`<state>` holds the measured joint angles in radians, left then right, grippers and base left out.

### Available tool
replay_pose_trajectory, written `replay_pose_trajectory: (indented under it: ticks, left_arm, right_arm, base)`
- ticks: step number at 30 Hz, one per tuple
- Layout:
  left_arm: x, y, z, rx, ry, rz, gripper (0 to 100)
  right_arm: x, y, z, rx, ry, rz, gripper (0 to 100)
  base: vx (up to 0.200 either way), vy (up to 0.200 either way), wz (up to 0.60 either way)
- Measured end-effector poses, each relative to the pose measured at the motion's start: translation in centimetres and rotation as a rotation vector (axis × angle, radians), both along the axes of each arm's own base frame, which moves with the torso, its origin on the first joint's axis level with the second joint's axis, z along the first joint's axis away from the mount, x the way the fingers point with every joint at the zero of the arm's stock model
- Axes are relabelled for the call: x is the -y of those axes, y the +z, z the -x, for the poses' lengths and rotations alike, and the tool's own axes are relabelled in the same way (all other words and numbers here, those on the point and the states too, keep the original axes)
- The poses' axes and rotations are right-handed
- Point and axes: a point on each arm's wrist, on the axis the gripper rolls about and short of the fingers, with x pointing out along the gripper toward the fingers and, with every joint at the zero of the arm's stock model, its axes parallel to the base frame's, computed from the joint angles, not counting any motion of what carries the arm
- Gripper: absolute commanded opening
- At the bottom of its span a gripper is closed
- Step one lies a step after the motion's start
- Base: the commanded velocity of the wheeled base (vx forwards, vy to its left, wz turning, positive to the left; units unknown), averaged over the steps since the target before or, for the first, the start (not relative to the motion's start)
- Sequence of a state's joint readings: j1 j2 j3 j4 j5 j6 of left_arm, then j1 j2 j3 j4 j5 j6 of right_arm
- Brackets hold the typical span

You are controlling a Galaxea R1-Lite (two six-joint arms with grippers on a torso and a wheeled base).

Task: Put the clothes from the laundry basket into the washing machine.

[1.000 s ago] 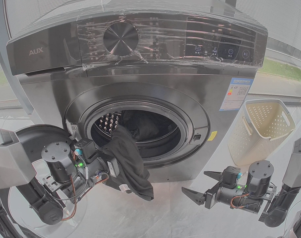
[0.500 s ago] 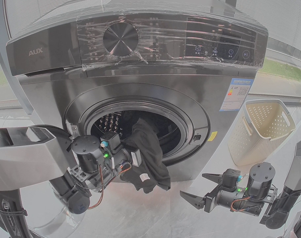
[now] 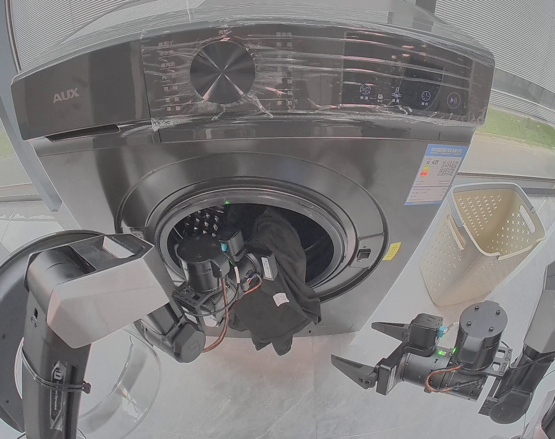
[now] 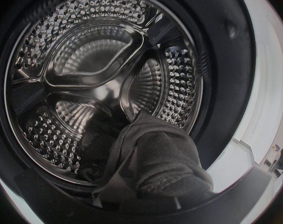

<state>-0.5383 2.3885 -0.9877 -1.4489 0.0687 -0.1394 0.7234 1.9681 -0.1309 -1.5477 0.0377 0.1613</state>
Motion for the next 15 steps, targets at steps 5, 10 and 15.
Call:
replay_pose_trajectory:
  ticks: [5,10,15]
  left_arm:
    - [1.1,-0.3,-2.3,0.002,0.033,0.003,0]
    - [2.0,-0.5,-4.8,0.012,0.074,0.009,0]
    - [2.3,-0.5,-7.6,0.027,0.125,0.017,0]
  right_arm:
    - [0.0,-0.1,0.1,-0.006,0.0,0.005,100]
    - [0.1,-0.3,0.3,-0.016,0.006,0.013,100]
    - [0.2,-0.5,0.5,-0.025,0.01,0.02,100]
  base:
    - [0.0,0.0,0.0]
    - [0.0,0.0,0.0]
    - [0.0,0.0,0.0]
